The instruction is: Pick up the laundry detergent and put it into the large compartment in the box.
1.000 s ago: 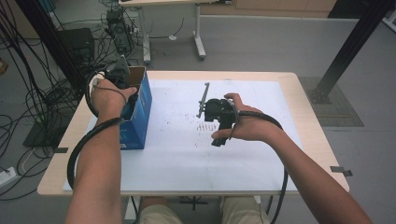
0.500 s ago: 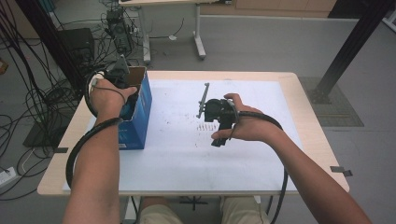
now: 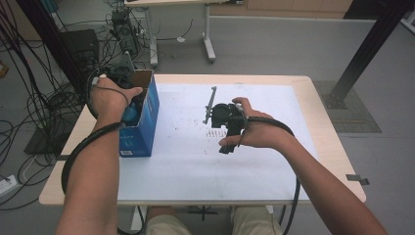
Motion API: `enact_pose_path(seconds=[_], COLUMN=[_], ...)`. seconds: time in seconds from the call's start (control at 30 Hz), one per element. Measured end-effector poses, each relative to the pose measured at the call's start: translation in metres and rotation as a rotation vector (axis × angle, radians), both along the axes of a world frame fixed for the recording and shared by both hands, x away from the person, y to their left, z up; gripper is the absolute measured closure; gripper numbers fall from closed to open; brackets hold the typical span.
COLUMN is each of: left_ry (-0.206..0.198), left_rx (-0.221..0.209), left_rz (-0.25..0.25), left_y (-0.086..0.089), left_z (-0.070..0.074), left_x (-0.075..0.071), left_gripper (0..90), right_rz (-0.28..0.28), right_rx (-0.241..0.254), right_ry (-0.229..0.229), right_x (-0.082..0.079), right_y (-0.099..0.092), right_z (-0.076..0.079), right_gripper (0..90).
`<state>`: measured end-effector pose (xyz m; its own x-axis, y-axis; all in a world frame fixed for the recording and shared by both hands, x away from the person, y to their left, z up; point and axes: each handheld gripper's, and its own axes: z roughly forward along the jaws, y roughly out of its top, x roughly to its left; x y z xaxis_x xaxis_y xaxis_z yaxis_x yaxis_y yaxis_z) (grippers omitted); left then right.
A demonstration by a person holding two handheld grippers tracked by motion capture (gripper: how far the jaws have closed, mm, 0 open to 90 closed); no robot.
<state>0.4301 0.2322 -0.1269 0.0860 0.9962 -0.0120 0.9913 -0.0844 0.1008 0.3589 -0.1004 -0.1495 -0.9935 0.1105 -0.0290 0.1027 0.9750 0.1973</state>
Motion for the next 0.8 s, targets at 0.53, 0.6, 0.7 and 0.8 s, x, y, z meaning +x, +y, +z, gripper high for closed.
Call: enact_pose_path(seconds=[0.53, 0.6, 0.7, 0.8], left_ry=[-0.087, -0.094, -0.098, -0.1], left_rx=[-0.03, -0.037, -0.046, -0.052], left_rz=[-0.099, -0.117, -0.144, -0.163], left_y=[-0.011, -0.016, -0.024, -0.03], left_z=[0.042, 0.045, 0.047, 0.048], left_x=[-0.013, -0.012, -0.009, -0.007], left_gripper=[18.5, 16.6, 15.1, 12.8], right_rz=[-0.009, -0.01, -0.011, -0.02], right_rx=[-0.002, -0.003, 0.0, 0.003], right_ry=[0.004, 0.004, 0.0, -0.002], right_x=[0.002, 0.002, 0.001, 0.001], right_y=[0.002, 0.003, 0.002, -0.001], right_z=[0.0, 0.001, 0.001, 0.002], right_gripper=[5.3, 5.2, 5.2, 5.0])
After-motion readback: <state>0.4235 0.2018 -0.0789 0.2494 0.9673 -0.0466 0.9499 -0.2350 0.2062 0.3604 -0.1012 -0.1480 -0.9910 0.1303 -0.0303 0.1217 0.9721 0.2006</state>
